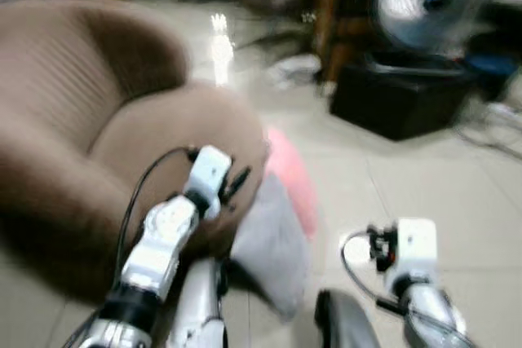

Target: Move the pillow to the sofa from floor

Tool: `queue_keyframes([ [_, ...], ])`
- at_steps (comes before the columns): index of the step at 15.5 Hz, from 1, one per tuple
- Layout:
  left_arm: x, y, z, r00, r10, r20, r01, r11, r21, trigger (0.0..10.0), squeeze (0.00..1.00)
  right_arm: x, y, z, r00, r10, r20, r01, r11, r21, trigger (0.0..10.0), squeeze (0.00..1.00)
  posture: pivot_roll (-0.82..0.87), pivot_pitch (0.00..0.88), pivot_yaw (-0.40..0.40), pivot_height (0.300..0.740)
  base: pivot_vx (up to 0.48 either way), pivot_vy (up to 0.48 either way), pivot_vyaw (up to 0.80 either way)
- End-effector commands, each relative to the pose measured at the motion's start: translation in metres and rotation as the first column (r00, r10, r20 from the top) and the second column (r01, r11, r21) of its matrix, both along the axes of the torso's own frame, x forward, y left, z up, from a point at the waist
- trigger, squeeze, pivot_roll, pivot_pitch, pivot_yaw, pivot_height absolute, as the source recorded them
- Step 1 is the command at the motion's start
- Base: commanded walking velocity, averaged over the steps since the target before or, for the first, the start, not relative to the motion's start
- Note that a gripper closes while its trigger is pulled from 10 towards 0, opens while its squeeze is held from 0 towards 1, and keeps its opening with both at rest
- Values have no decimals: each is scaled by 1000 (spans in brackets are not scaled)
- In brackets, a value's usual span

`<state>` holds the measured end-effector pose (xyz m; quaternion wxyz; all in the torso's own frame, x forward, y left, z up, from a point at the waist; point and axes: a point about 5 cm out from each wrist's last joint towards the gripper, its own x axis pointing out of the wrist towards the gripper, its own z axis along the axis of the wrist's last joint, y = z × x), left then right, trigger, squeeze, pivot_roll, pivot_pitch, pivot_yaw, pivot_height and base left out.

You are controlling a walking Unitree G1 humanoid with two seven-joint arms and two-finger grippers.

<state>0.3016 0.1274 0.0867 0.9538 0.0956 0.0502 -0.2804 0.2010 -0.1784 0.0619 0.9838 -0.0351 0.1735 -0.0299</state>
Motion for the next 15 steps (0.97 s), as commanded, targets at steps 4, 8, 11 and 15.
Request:
queue_keyframes([
  [4,3,2,4,1000,-8,11,8,1000,12,10000,0,-1,1,-1,1000,-8,-4,9,1000,7,10000,0,-52,25,10,586,0,0,0],
  [8,2,1,6,999,-26,20,26,1000,-18,10000,0,0,-2,1,1000,1,30,0,1000,-12,10000,0,-49,27,10,586,132,0,-200],
  [11,3,2,6,1000,-23,21,24,1000,-20,10000,0,-1,-3,1,999,2,34,-2,1000,-18,10000,0,-50,29,7,586,268,0,-800],
  [15,2,5,5,1000,-13,19,13,1000,-8,10000,0,0,-1,-1,999,33,31,-32,999,-33,10000,0,-48,33,6,586,207,0,-200],
])
